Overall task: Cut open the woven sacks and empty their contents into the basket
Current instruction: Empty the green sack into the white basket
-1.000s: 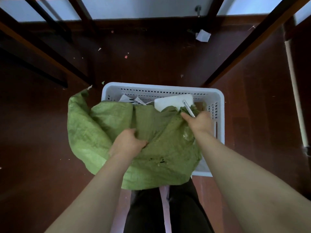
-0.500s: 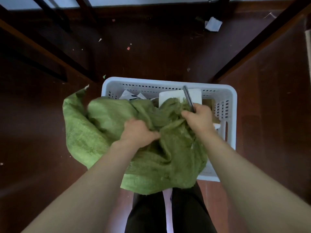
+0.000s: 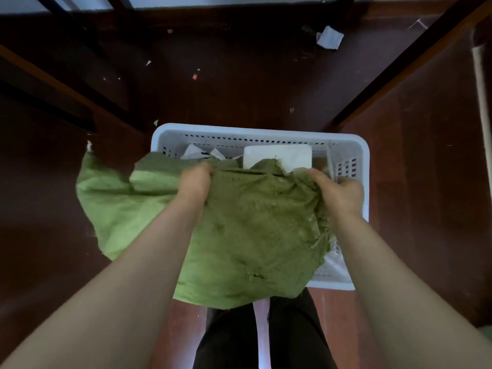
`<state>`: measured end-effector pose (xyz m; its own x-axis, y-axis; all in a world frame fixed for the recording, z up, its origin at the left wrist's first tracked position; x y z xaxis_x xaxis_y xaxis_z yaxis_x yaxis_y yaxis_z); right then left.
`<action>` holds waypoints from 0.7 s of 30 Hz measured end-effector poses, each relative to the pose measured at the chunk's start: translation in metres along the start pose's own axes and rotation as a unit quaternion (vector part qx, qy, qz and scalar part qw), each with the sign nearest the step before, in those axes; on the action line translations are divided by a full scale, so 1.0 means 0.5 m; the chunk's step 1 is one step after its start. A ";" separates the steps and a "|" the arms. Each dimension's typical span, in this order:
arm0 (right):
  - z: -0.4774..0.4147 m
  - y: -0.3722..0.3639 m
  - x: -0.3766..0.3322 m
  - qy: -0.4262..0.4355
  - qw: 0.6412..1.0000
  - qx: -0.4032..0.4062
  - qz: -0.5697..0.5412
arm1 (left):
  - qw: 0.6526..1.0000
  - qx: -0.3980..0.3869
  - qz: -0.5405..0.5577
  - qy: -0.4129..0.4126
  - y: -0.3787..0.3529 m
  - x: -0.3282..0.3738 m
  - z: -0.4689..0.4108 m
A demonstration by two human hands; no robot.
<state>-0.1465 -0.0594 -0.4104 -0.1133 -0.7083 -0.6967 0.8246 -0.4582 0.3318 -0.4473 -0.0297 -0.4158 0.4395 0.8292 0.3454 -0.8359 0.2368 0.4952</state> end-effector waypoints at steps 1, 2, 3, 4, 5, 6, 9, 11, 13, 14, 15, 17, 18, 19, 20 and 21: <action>0.001 0.007 -0.016 0.033 0.999 0.015 -0.015 | 0.986 -0.011 0.166 0.010 0.011 0.018 0.029; 0.005 0.009 -0.032 0.070 0.997 0.023 -0.013 | 0.961 -0.023 0.273 -0.016 0.023 0.044 0.057; 0.009 0.005 -0.048 0.110 0.994 0.016 0.003 | 0.941 -0.030 0.332 -0.054 0.033 0.067 0.080; 0.011 -0.005 -0.057 0.137 0.990 0.004 0.024 | 0.924 -0.038 0.370 -0.085 0.035 0.081 0.099; 0.014 -0.017 -0.063 0.151 0.987 -0.007 0.057 | 0.920 -0.043 0.377 -0.098 0.030 0.085 0.111; 0.013 -0.028 -0.061 0.157 0.982 -0.011 0.104 | 0.929 -0.045 0.355 -0.093 0.020 0.081 0.119; 0.050 -0.081 -0.100 0.247 0.948 -0.054 0.195 | 0.970 -0.027 0.226 -0.085 -0.004 0.054 0.139; 0.098 -0.160 -0.130 0.297 0.922 -0.173 0.179 | 0.974 -0.031 0.202 -0.094 -0.018 0.036 0.145; 0.147 -0.246 -0.109 0.250 0.893 -0.331 0.176 | 0.973 -0.045 0.199 -0.104 -0.028 0.011 0.153; 0.164 -0.277 -0.087 0.221 0.876 -0.384 0.192 | 0.971 -0.053 0.211 -0.099 -0.028 -0.002 0.158; 0.176 -0.299 -0.064 0.195 0.861 -0.410 0.229 | 0.970 -0.052 0.221 -0.088 -0.025 -0.022 0.155; 0.177 -0.306 -0.028 0.162 0.852 -0.389 0.310 | 0.973 0.006 0.225 -0.052 0.013 -0.072 0.147; 0.170 -0.296 -0.021 0.153 0.864 -0.360 0.317 | 0.976 0.078 0.202 -0.038 0.053 -0.100 0.140; 0.165 -0.282 -0.017 0.137 0.887 -0.328 0.296 | 0.974 0.163 0.154 -0.014 0.099 -0.134 0.132; 0.158 -0.264 -0.019 0.121 0.913 -0.291 0.258 | 0.965 0.241 0.098 0.030 0.147 -0.171 0.125; 0.149 -0.245 -0.020 0.109 0.935 -0.251 0.227 | 0.951 0.294 0.045 0.085 0.187 -0.212 0.113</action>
<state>-0.2875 -0.0363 -0.3966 0.3821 -0.6168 -0.6882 0.9226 0.2121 0.3221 -0.5534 -0.1241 -0.3612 0.2740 0.9146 0.2975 -0.5173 -0.1206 0.8473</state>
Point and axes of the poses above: each hand's wrist, its own z-axis away from the middle knuckle, its own y-axis out of the back of the hand, x = y × z, the point moved 9 cm from there along -z, towards the middle knuckle, and after that the axes turned 11 degrees about -z, right-handed, at the moved point
